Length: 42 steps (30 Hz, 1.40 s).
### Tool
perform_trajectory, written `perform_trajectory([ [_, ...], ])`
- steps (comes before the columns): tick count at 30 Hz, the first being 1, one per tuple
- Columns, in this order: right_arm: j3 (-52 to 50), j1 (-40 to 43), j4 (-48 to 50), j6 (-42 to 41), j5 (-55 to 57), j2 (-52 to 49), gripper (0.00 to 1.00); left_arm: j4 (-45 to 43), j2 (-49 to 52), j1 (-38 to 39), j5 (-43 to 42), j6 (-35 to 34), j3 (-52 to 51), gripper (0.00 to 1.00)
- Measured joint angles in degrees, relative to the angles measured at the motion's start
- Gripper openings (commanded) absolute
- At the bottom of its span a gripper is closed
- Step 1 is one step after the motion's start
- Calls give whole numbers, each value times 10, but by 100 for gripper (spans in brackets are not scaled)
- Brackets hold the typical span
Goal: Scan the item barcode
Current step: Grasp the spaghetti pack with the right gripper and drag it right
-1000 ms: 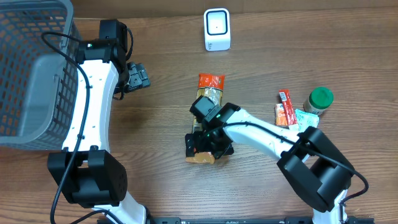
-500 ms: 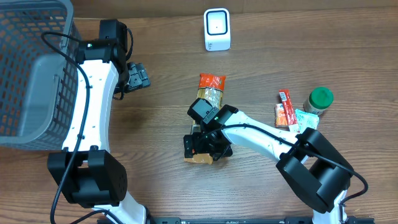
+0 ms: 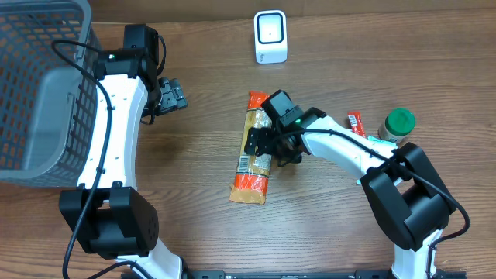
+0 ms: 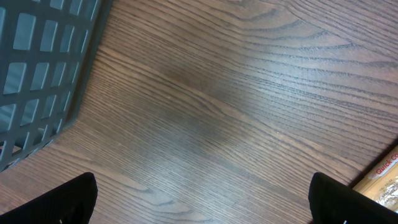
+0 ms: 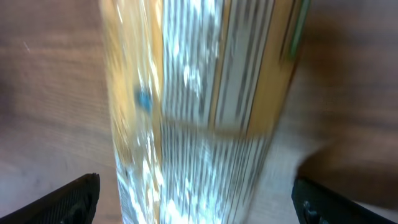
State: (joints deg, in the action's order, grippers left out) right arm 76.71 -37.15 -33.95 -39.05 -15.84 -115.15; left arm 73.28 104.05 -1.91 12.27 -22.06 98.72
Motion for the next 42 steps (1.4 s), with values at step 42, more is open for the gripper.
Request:
perform_trajectory([
  [42, 17, 20, -169, 99, 141, 5, 100, 0, 0, 0, 0, 0, 0, 100],
])
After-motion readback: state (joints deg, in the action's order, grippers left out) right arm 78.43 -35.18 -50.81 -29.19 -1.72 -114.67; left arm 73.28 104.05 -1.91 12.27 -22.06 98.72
